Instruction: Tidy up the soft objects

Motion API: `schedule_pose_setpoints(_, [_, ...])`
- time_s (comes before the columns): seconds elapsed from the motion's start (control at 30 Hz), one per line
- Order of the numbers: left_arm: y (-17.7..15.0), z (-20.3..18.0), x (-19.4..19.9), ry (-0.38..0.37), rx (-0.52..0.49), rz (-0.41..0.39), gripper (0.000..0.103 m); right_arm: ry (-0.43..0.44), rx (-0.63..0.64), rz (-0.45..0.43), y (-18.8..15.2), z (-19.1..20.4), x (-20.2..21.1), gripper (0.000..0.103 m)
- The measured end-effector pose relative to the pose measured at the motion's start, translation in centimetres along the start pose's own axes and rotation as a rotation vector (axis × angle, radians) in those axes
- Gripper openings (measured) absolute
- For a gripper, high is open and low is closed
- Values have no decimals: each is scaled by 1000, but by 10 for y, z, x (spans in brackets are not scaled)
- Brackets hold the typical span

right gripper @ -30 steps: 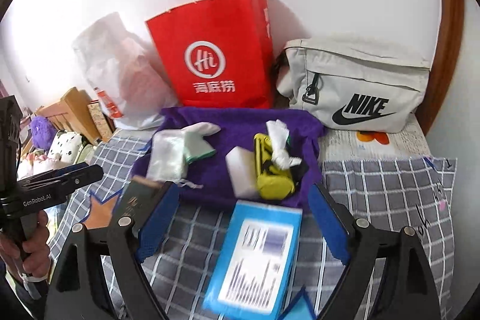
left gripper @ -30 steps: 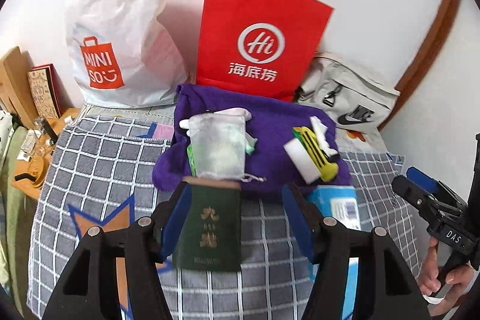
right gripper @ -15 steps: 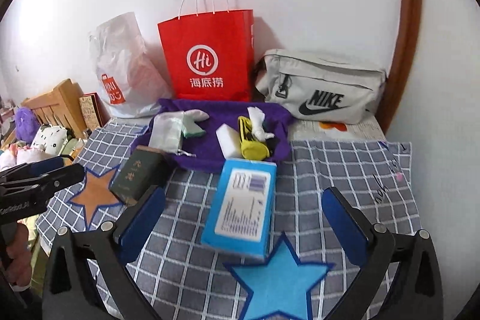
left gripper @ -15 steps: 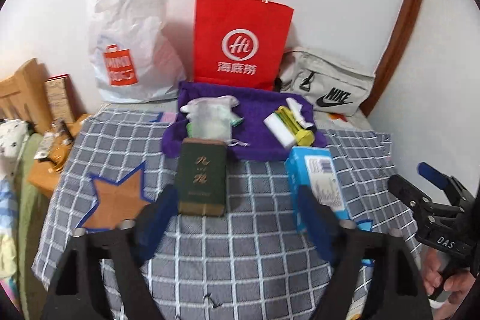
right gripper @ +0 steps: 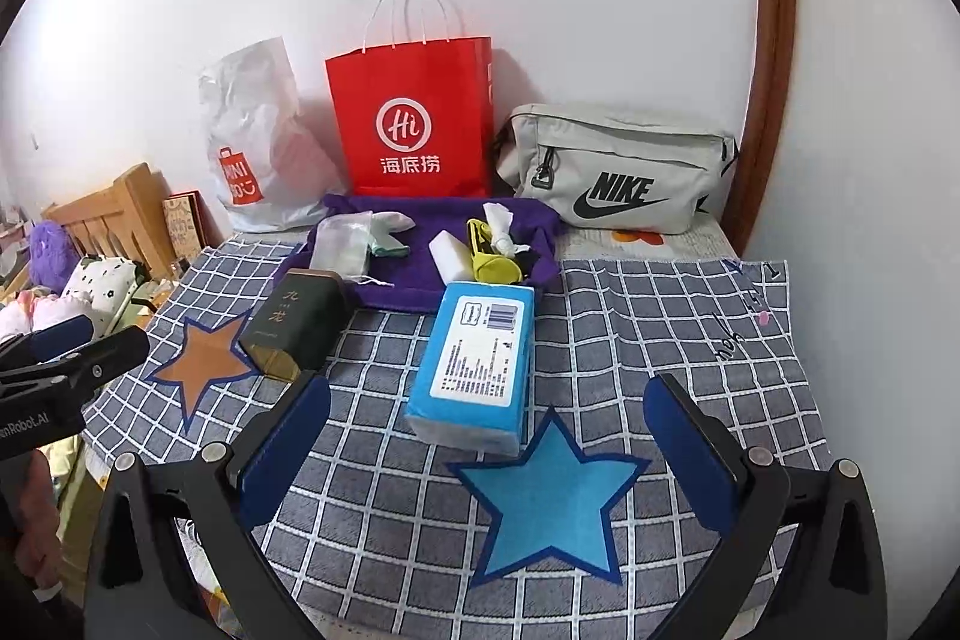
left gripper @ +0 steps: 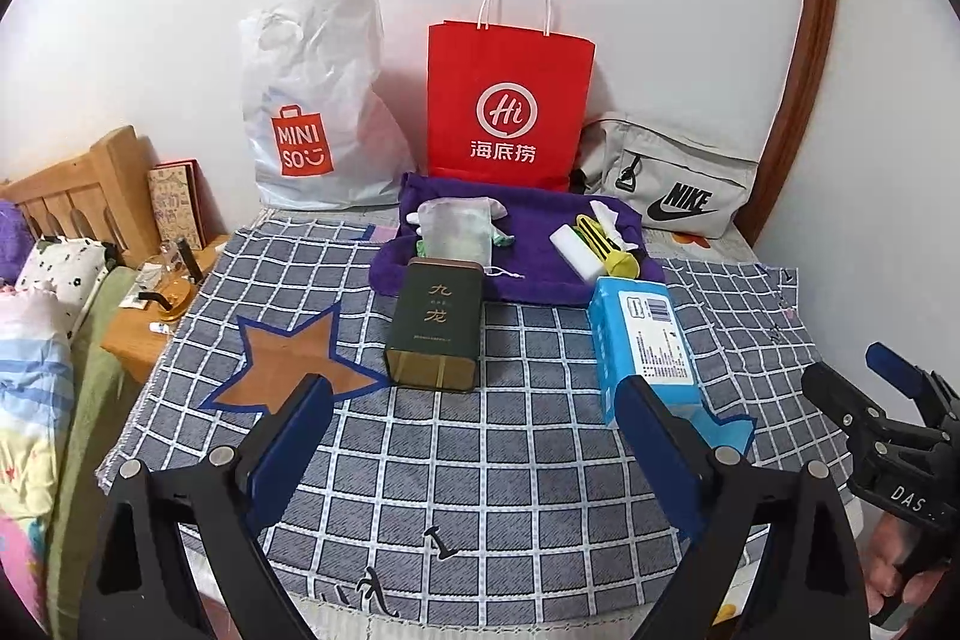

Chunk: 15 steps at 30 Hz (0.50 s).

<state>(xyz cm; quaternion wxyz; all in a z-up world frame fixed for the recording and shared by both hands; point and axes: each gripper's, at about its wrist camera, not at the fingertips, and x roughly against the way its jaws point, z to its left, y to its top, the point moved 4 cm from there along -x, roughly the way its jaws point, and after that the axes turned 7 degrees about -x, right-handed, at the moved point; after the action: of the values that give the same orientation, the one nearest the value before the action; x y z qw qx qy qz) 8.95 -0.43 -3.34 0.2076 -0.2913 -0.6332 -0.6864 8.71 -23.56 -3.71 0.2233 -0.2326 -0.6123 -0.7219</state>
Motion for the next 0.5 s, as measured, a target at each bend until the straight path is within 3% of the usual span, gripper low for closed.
schedule_pose_setpoints(0.5, [-10,-5,14,-14,0,-11,95,-4,21,-20,-7,6,18,103])
